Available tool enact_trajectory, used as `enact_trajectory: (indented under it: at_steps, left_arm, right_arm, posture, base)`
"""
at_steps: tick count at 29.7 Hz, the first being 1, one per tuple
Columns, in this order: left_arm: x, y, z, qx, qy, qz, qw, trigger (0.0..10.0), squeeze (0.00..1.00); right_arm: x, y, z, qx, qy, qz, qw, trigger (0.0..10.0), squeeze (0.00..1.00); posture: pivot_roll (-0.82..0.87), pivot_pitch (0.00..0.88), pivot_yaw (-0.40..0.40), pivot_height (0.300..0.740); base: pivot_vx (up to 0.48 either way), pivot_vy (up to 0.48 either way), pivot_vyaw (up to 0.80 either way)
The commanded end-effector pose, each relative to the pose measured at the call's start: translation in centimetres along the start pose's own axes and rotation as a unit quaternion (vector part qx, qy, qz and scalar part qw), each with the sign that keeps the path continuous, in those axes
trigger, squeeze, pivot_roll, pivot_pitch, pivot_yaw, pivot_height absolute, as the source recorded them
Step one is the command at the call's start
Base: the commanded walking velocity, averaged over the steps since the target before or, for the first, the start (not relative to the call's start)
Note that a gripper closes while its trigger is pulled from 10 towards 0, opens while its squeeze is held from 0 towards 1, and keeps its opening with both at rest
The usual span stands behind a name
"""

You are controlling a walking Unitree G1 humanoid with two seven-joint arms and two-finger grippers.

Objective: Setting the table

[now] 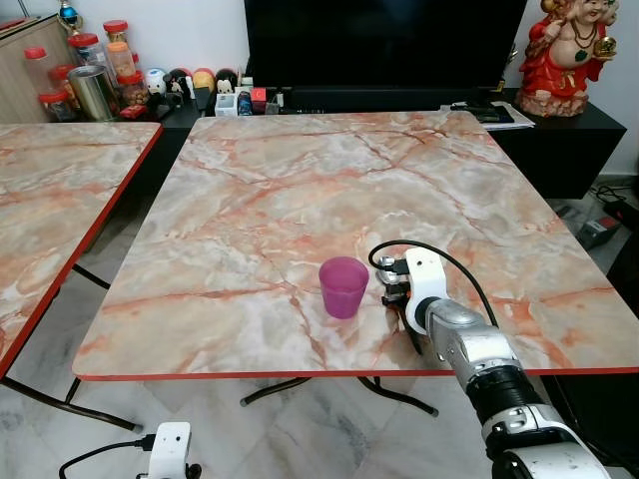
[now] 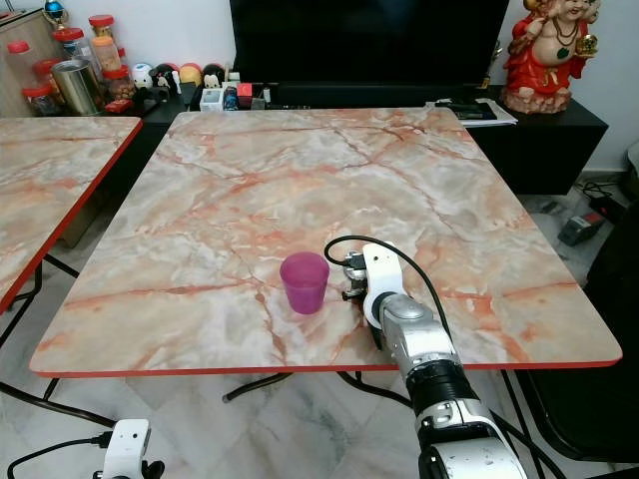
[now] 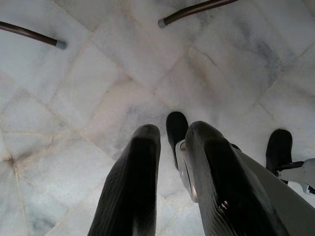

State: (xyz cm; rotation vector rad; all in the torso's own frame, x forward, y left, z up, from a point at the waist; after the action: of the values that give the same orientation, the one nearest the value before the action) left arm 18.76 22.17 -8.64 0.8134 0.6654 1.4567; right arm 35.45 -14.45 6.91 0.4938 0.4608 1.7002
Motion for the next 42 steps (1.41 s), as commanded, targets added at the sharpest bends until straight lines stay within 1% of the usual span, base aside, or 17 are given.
enact_trajectory:
  at_steps: [1, 7, 10, 14, 15, 17, 19, 22, 25, 31, 34, 36, 42]
  left_arm:
    - [0.0, 0.0, 0.0, 0.008, -0.006, 0.001, 1.0, 10.0, 0.0]
    - [0.2, 0.1, -0.5, 0.013, -0.006, 0.002, 1.0, 10.0, 0.0]
    - [0.4, 0.3, -1.3, 0.019, -0.006, 0.002, 1.0, 10.0, 0.0]
    - [0.5, 0.5, -2.0, 0.024, -0.006, 0.004, 1.0, 10.0, 0.0]
    - [0.6, 0.6, -2.3, 0.026, -0.006, 0.004, 1.0, 10.0, 0.0]
    - [0.7, 0.6, -2.3, 0.027, -0.006, 0.005, 1.0, 10.0, 0.0]
    - [0.8, 0.6, -2.2, 0.028, -0.008, 0.007, 1.0, 10.0, 0.0]
    - [1.0, 0.5, -2.0, 0.028, -0.009, 0.008, 1.0, 10.0, 0.0]
    - [1.0, 0.5, -1.8, 0.028, -0.011, 0.007, 1.0, 10.0, 0.0]
    - [0.4, 0.3, -1.4, 0.025, -0.008, 0.006, 1.0, 10.0, 0.0]
    - [0.1, 0.2, -1.2, 0.023, -0.009, 0.007, 1.0, 10.0, 0.0]
    - [-0.5, 0.1, -1.0, 0.021, -0.007, 0.009, 1.0, 10.0, 0.0]
    - [-0.8, -0.1, -0.5, 0.018, -0.005, 0.009, 1.0, 10.0, 0.0]
  right_arm:
    - [0.4, 0.0, -0.4, 0.008, 0.006, 0.006, 1.0, 0.0, 0.0]
    - [0.3, -0.1, -0.3, 0.002, 0.005, 0.004, 1.0, 0.0, 0.0]
    - [0.1, 0.0, 0.2, -0.013, 0.001, -0.004, 1.0, 0.0, 0.0]
    - [-0.1, 0.1, 1.3, -0.053, -0.01, -0.014, 0.998, 0.0, 0.0]
    - [-0.2, 0.2, 1.8, -0.067, -0.012, -0.02, 0.997, 10.0, 0.0]
    - [-0.3, 0.3, 2.3, -0.082, -0.012, -0.026, 0.996, 10.0, 0.0]
    - [-0.2, 0.6, 3.7, -0.125, -0.007, -0.031, 0.992, 10.0, 0.0]
    - [-0.1, 0.9, 4.7, -0.161, -0.004, -0.034, 0.986, 10.0, 0.0]
    - [-0.1, 1.6, 6.4, -0.226, -0.01, -0.038, 0.973, 10.0, 0.0]
    - [-0.5, 2.9, 8.5, -0.307, -0.019, -0.054, 0.95, 10.0, 0.0]
    - [-0.6, 3.3, 9.0, -0.329, -0.024, -0.055, 0.942, 10.0, 0.0]
    - [-0.5, 3.4, 9.1, -0.343, -0.028, -0.051, 0.938, 10.0, 0.0]
    - [-0.3, 3.6, 9.0, -0.35, -0.02, -0.049, 0.935, 10.0, 0.0]
  posture:
    - [-0.05, 0.0, -0.007, 0.74]
    - [-0.05, 0.0, -0.006, 0.74]
    - [-0.05, 0.0, -0.006, 0.74]
    - [-0.04, 0.0, -0.005, 0.74]
    - [-0.04, 0.0, -0.002, 0.74]
    - [-0.04, 0.0, -0.001, 0.74]
    - [-0.04, 0.0, 0.001, 0.74]
    - [-0.04, 0.0, 0.005, 0.74]
    - [-0.04, 0.0, 0.005, 0.74]
    - [-0.04, 0.0, 0.008, 0.74]
    - [-0.04, 0.0, 0.008, 0.74]
    - [-0.04, 0.0, 0.008, 0.74]
    - [-0.04, 0.0, 0.01, 0.74]
  base:
    - [0.0, 0.0, 0.0]
    - [0.0, 0.0, 0.0]
    - [0.0, 0.0, 0.0]
    - [0.0, 0.0, 0.0]
    - [0.0, 0.0, 0.0]
    - [0.0, 0.0, 0.0]
    - [0.0, 0.0, 0.0]
    - [0.0, 0.0, 0.0]
    - [0.0, 0.0, 0.0]
    - [0.0, 0.0, 0.0]
    - [0.0, 0.0, 0.0]
    - [0.0, 0.0, 0.0]
    - [0.0, 0.0, 0.0]
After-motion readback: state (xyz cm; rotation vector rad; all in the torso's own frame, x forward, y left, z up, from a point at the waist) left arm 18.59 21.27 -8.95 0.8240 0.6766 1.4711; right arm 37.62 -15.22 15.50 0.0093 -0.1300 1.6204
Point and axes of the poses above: a point about 5 cm out from each wrist's last joint towards the gripper, its own y axis pointing back from the gripper into the wrist, its own z axis along the axis of the wrist's last joint, x = y × z, the point moved 1 cm from there along -y, pointing out of the wrist towards the gripper, and after that the axes turned 5 degrees about -y, right-handed, at the moved point
